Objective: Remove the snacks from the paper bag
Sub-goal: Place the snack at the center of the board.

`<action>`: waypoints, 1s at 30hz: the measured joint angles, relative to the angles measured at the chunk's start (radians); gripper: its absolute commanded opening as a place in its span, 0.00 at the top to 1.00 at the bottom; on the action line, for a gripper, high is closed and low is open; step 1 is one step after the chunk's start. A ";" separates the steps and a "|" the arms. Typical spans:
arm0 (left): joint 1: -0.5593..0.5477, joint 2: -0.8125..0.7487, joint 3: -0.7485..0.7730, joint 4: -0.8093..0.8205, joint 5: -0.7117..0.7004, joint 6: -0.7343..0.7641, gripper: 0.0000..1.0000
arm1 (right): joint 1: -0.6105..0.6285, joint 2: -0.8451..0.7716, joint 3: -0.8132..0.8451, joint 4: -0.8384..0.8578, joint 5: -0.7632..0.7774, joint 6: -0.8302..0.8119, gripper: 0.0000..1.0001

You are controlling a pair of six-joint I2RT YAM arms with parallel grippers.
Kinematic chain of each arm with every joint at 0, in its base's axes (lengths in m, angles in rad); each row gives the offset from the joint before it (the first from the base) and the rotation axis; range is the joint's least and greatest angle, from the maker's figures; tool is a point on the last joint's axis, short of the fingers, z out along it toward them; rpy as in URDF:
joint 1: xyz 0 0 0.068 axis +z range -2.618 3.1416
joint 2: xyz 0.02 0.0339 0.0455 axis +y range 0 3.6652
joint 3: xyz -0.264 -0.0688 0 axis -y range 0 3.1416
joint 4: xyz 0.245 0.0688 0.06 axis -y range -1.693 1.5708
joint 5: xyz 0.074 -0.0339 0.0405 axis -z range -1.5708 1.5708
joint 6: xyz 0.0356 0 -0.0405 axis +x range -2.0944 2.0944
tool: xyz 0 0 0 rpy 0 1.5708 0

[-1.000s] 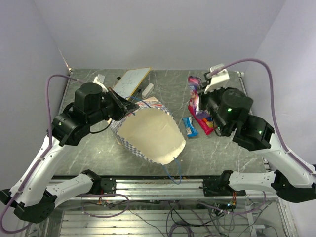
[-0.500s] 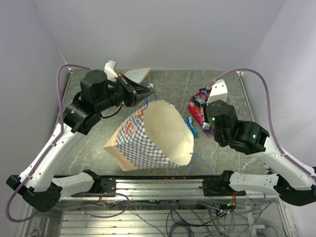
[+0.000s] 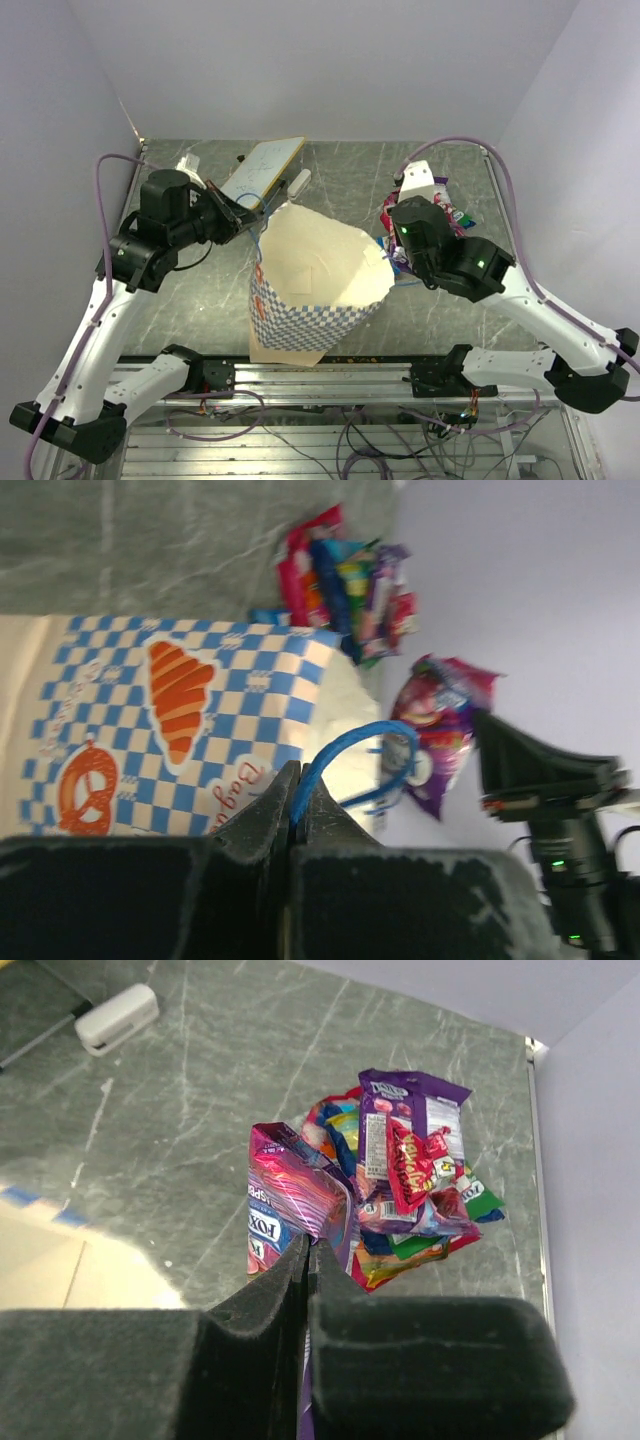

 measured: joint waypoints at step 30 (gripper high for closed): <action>0.026 0.118 0.180 -0.428 -0.437 0.300 0.93 | -0.319 0.239 -0.157 0.098 -0.248 -0.101 1.00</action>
